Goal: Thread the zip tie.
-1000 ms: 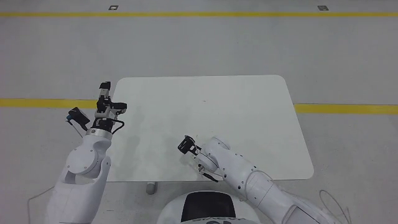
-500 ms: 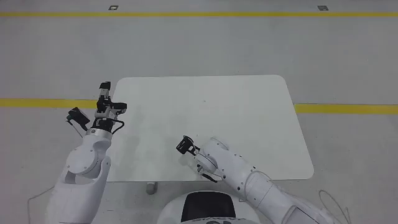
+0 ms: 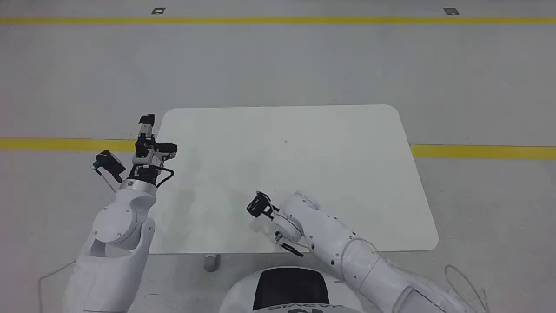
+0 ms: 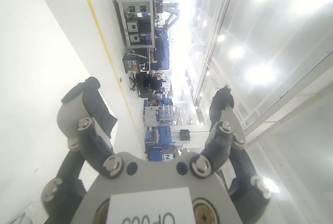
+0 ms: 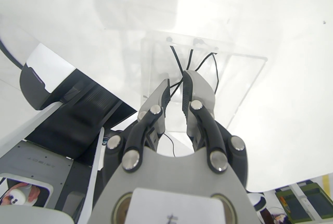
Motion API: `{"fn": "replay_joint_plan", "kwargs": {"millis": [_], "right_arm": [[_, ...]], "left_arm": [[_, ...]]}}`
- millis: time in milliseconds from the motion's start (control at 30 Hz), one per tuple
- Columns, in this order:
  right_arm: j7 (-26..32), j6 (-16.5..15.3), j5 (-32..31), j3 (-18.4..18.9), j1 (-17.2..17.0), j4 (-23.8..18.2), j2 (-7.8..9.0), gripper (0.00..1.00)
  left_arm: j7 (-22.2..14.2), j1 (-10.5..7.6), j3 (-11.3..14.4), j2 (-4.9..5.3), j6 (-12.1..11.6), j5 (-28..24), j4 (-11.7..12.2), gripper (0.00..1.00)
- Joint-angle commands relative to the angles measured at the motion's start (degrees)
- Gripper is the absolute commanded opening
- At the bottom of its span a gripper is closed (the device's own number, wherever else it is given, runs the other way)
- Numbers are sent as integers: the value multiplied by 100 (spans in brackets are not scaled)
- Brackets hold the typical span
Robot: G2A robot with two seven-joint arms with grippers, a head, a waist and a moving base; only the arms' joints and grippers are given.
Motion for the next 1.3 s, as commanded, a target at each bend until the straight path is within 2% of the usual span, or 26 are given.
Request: {"fn": "replay_joint_plan", "kwargs": {"millis": [0,267,400,500,1067,1267], "right_arm": [[-15,20,19,-7,23,61,-11,14],[-59,54,77,-39,82,190,-49,13],[-66,69,91,-45,95,220,-59,9],[-76,106,66,-50,92,202,-62,0],[71,191,-250,40,-161,-381,38,2],[85,135,-253,95,-201,-417,63,4]], "left_arm": [[0,0,0,0,0,0,0,100],[0,0,0,0,0,0,0,100],[0,0,0,0,0,0,0,100],[0,0,0,0,0,0,0,100],[0,0,0,0,0,0,0,100],[0,0,0,0,0,0,0,100]]}}
